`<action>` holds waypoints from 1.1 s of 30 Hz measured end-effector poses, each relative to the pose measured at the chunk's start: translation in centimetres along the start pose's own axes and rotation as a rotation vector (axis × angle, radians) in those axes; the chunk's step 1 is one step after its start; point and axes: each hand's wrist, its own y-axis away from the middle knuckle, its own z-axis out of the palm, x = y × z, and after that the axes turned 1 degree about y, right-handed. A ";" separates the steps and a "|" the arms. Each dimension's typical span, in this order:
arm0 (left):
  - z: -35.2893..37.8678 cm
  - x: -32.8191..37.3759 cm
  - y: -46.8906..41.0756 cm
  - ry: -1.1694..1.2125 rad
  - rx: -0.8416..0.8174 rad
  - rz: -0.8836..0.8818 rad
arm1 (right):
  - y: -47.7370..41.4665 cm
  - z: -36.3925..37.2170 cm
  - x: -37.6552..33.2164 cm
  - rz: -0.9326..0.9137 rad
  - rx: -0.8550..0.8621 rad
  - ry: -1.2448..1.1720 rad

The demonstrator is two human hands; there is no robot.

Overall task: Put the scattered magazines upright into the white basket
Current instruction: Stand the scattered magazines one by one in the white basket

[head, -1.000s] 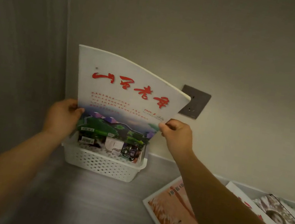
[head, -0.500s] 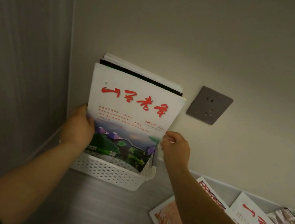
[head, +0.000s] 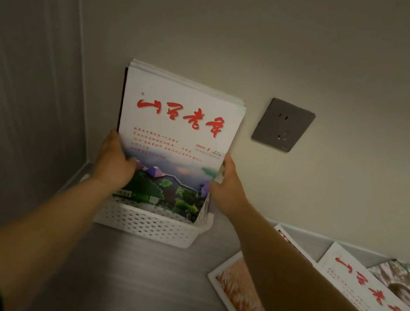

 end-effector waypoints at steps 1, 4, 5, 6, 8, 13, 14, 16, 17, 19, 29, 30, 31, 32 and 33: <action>-0.2 0.0 0.7 -0.019 0.023 -0.002 | 0.4 -0.2 -0.1 -0.020 0.015 0.015; 0.0 -0.5 2.5 -0.106 0.038 0.060 | 1.9 -0.5 0.2 -0.040 0.049 -0.021; 0.3 -0.5 3.3 -0.151 0.042 0.088 | 2.4 -0.7 0.6 -0.031 0.067 0.025; 0.7 -0.5 4.3 -0.181 0.044 0.137 | 3.0 -0.9 1.2 -0.023 0.072 0.063; 1.9 -0.2 6.6 -0.222 0.041 0.235 | 4.3 -1.7 2.6 -0.014 0.084 0.125; 5.7 0.1 13.5 -0.173 -0.111 0.275 | 8.2 -5.6 6.7 0.024 0.132 0.169; 6.6 0.1 14.8 -0.150 -0.147 0.270 | 9.0 -6.8 7.5 0.045 0.152 0.167; 8.4 0.2 17.7 -0.106 -0.224 0.254 | 10.9 -9.3 9.3 0.068 0.166 0.203; 9.4 0.3 19.3 -0.100 -0.255 0.246 | 11.9 -10.7 10.3 0.076 0.182 0.218; 11.8 0.3 22.7 -0.108 -0.295 0.227 | 14.1 -13.6 12.4 0.112 0.222 0.232; 29.5 2.8 39.2 -0.122 -0.558 0.158 | 28.9 -32.7 28.0 0.452 0.337 0.252; 31.3 3.1 40.5 -0.146 -0.590 0.173 | 30.3 -34.7 29.9 0.509 0.349 0.231; 33.1 3.3 41.7 -0.186 -0.634 0.205 | 31.7 -36.5 31.7 0.548 0.388 0.188; 34.8 3.7 42.8 -0.235 -0.675 0.238 | 33.2 -38.4 33.5 0.572 0.422 0.147; 37.1 4.3 44.3 -0.255 -0.715 0.267 | 35.1 -40.6 35.3 0.596 0.449 0.120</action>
